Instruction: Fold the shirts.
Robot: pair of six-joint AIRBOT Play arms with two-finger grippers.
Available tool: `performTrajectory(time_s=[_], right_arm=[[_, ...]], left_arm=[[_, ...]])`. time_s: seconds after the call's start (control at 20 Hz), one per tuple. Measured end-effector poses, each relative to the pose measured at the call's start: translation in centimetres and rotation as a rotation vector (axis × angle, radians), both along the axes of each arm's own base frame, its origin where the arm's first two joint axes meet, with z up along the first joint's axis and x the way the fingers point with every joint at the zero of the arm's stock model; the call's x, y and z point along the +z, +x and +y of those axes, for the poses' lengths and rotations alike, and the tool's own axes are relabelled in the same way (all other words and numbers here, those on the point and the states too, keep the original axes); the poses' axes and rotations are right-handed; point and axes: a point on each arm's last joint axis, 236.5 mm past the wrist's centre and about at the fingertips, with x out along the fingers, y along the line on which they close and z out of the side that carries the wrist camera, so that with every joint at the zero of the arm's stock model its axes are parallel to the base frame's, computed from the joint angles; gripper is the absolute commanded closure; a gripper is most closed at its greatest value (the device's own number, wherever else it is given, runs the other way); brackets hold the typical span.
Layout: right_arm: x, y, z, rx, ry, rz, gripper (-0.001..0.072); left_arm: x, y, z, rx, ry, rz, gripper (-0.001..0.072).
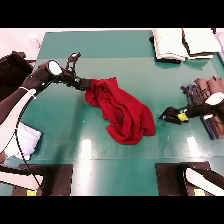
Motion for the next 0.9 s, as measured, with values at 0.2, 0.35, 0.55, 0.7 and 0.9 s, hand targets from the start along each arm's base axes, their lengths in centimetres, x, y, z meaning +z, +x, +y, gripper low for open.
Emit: performTrajectory(time_s=[0.2, 0.35, 0.55, 0.7, 0.9], right_arm=[[-1.9, -0.6, 2.1, -0.011, 0.047, 0.001, 0.0307], [-2.8, -0.6, 3.9, 0.041, 0.058, 0.014, 0.0603], [-1.7, 1.4, 5.6, 0.137, 0.046, -0.053, 0.0694], [3.1, 4.9, 4.8, 0.191, -0.02, -0.221, 0.0695], [16.3, 8.9, 0.8, 0.173, -0.155, -0.558, 0.0695]], left_arm=[[0.0, 0.0, 0.0, -0.002, -0.002, 0.002, 0.068], [-0.1, -0.4, -0.1, -0.008, -0.001, 0.015, 0.0681], [1.3, -0.7, 0.1, -0.019, 0.006, 0.001, 0.0681], [7.1, 0.1, 1.6, -0.008, 0.037, -0.136, 0.0681], [22.9, -0.6, 5.2, 0.051, 0.041, -0.474, 0.0681]])
